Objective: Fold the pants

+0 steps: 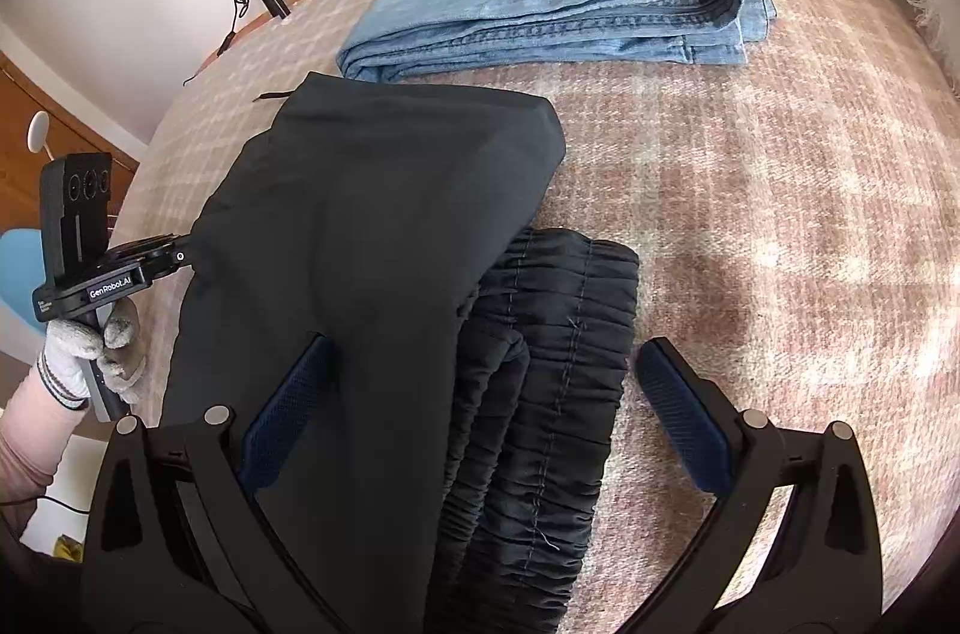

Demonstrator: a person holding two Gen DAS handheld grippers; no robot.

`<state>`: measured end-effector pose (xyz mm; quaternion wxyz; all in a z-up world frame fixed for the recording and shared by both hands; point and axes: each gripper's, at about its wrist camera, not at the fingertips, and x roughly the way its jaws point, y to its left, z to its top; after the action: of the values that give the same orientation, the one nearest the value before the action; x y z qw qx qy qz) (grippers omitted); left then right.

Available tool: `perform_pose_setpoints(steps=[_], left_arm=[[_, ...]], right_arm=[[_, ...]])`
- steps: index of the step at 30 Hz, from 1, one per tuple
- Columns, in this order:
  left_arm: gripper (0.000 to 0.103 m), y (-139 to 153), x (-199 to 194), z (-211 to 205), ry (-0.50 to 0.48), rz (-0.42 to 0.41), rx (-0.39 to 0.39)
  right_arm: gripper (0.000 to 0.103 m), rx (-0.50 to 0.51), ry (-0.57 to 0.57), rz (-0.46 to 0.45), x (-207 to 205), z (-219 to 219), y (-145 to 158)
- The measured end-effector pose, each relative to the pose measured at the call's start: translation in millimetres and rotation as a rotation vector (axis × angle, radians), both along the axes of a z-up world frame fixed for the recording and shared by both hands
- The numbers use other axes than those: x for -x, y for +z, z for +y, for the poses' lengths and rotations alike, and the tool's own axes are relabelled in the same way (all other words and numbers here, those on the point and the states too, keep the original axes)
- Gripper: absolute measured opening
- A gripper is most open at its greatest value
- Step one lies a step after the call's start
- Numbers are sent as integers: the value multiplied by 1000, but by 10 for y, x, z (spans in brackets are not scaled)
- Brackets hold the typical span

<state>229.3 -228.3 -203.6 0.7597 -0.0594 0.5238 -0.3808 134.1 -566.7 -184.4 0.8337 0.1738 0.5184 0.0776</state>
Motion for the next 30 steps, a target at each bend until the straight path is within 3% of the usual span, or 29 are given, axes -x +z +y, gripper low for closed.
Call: perform_pose_setpoints(steps=[3,7,10,12,14,16,20,23,25,27,30], left_arm=[[0,61,40,-32,10,-44,-9],[0,86,-20,33,-9,11,45],[0,-7,-81,35,1,71,2],[0,-45,-143,73,28,120,46],[0,-55,-167,41,27,118,57],[0,-43,-145,-36,-1,101,50],[0,10,-92,-116,-22,96,93],[0,-51,-122,-154,-1,143,31],[0,-33,-119,-135,-4,153,73],[0,-22,-68,-164,-37,130,89],[0,-68,26,-240,-129,165,138]], right_arm=[[103,-1,9,1,1,-37,7],[103,-33,1,-6,-6,-101,-14],[103,-50,15,-26,-52,-57,-19],[89,-52,6,-45,-83,-13,-3],[67,-44,5,-45,-98,18,9],[59,-68,1,-47,-81,22,27],[55,-31,-7,-87,7,61,105],[52,-39,-28,-99,46,53,135],[48,-28,-32,-118,90,71,190],[42,-23,-28,-138,133,90,250],[39,25,-2,-135,143,127,281]])
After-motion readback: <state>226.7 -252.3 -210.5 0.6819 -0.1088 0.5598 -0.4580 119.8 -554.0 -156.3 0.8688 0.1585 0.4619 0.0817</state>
